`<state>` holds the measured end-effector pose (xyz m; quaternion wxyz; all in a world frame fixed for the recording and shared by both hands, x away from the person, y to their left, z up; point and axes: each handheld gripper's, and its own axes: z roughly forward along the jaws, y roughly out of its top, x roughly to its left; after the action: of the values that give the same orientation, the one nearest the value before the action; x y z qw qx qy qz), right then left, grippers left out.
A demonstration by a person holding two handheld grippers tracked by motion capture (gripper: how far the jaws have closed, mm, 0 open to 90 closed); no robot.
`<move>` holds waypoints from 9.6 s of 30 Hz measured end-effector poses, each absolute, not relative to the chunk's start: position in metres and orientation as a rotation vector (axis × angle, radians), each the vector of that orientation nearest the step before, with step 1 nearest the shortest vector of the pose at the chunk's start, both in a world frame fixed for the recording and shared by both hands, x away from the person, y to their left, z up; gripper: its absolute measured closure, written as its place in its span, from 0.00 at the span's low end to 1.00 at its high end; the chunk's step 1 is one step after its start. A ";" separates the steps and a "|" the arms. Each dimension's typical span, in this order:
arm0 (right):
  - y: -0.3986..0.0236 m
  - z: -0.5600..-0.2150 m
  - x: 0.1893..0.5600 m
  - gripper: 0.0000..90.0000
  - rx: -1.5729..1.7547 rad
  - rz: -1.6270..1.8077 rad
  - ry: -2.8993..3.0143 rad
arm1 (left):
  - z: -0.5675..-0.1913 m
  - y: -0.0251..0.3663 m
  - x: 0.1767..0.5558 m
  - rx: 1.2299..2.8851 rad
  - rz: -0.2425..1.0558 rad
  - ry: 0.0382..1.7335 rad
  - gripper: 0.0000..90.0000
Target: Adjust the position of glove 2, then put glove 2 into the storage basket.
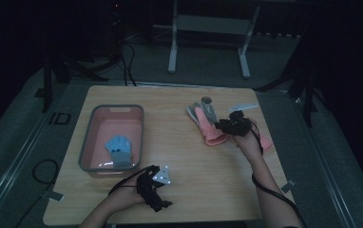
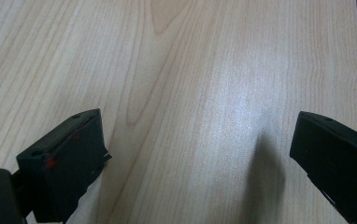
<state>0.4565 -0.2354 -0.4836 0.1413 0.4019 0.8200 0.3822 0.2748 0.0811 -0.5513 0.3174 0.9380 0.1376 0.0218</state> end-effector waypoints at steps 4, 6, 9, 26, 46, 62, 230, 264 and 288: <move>-0.226 -0.490 0.480 0.73 1.196 1.052 2.376 | -0.551 0.084 0.275 2.456 0.056 0.366 0.04; -0.223 -0.495 0.491 0.69 1.209 1.038 2.393 | -0.551 0.085 0.276 2.459 0.055 0.359 0.04; -0.216 -0.508 0.507 0.67 1.235 0.971 2.413 | -0.551 0.087 0.278 2.453 0.057 0.369 0.04; -0.197 -0.523 0.506 0.97 1.274 0.840 2.358 | -0.553 0.089 0.278 2.444 0.057 0.378 0.04; -0.174 -0.465 0.399 0.99 1.484 1.216 2.116 | -0.551 0.088 0.275 2.454 0.079 0.373 0.04; -0.187 -0.485 0.345 0.99 1.659 1.182 1.964 | -0.551 0.087 0.273 2.458 0.085 0.357 0.04; -0.239 -0.416 0.320 0.99 1.392 0.976 2.016 | -0.553 0.083 0.267 2.481 0.101 0.340 0.04; -0.161 -0.489 0.330 0.91 1.508 0.955 2.127 | -0.552 0.083 0.267 2.487 0.120 0.336 0.04; -0.246 -0.447 0.339 0.16 1.024 1.121 2.342 | -0.508 0.069 0.270 2.363 0.179 0.602 0.06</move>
<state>0.3387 -0.2456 -0.4465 0.1745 0.3612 0.8262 0.3955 0.2697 0.0694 -0.5076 0.3411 0.9085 0.2313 0.0690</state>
